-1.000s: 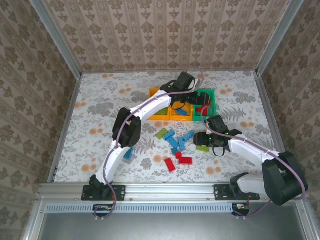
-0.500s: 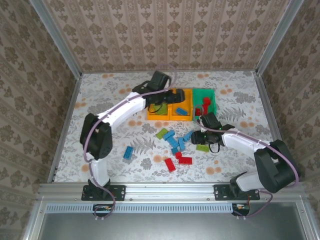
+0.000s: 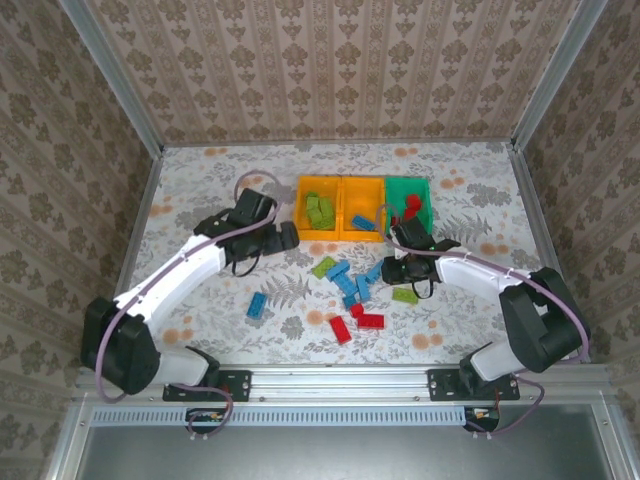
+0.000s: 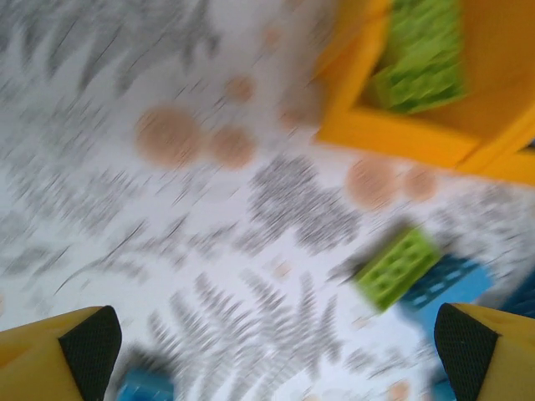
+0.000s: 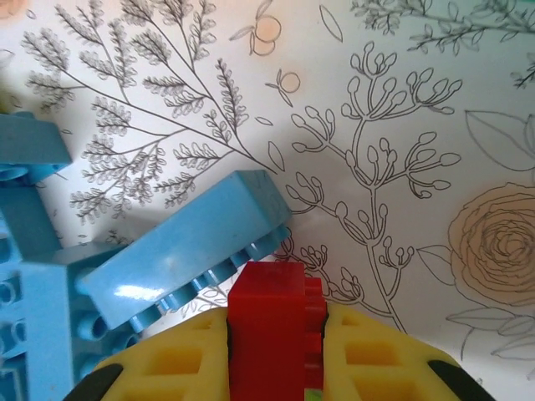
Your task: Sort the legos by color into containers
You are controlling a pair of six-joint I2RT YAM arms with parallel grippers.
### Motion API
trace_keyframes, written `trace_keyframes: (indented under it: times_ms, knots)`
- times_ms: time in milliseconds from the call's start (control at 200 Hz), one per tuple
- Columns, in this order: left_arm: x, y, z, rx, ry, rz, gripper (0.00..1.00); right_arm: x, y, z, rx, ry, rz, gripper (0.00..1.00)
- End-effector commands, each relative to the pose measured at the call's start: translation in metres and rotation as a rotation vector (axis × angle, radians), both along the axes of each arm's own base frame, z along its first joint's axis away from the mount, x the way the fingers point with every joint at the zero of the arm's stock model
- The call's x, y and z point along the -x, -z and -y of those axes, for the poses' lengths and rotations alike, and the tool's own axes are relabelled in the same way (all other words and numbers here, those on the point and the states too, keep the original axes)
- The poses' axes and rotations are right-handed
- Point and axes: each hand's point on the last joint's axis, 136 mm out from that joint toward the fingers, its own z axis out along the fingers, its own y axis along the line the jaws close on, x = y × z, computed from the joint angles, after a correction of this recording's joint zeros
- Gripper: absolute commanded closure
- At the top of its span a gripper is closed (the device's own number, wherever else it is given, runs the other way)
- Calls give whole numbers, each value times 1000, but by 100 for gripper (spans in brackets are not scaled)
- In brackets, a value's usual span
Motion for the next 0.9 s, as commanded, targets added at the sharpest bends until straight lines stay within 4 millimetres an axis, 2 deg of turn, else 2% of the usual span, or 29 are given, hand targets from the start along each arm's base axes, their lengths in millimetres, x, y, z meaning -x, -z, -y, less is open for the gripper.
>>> trace_keyframes:
  times_ms: [0,145,255,280,445,595,660,745,895]
  knots:
    - [41,28,-41,-117,-81,-115,0,-7,-37,-1,-7,-10,74,82]
    - [69,58,-55,-126,-108,-173,0,-31,-68,10,-18,39,152,82]
    - [80,66,-54,-141,-93,-202,0,-59,-85,32,4,129,203,82]
    - [81,67,-53,-146,-84,-203,0,-66,-78,37,28,152,191,81]
    - [89,79,-51,-172,-67,-229,0,-111,-72,67,77,283,179,82]
    - [94,92,-54,-178,-84,-240,0,-140,-60,74,98,320,148,82]
    - [96,97,-55,-178,-88,-241,0,-150,-52,75,110,323,124,81]
    - [96,102,-56,-181,-87,-243,0,-155,-46,78,116,345,84,74]
    - [94,110,-48,-155,-68,-254,3,-154,-59,73,68,354,106,56]
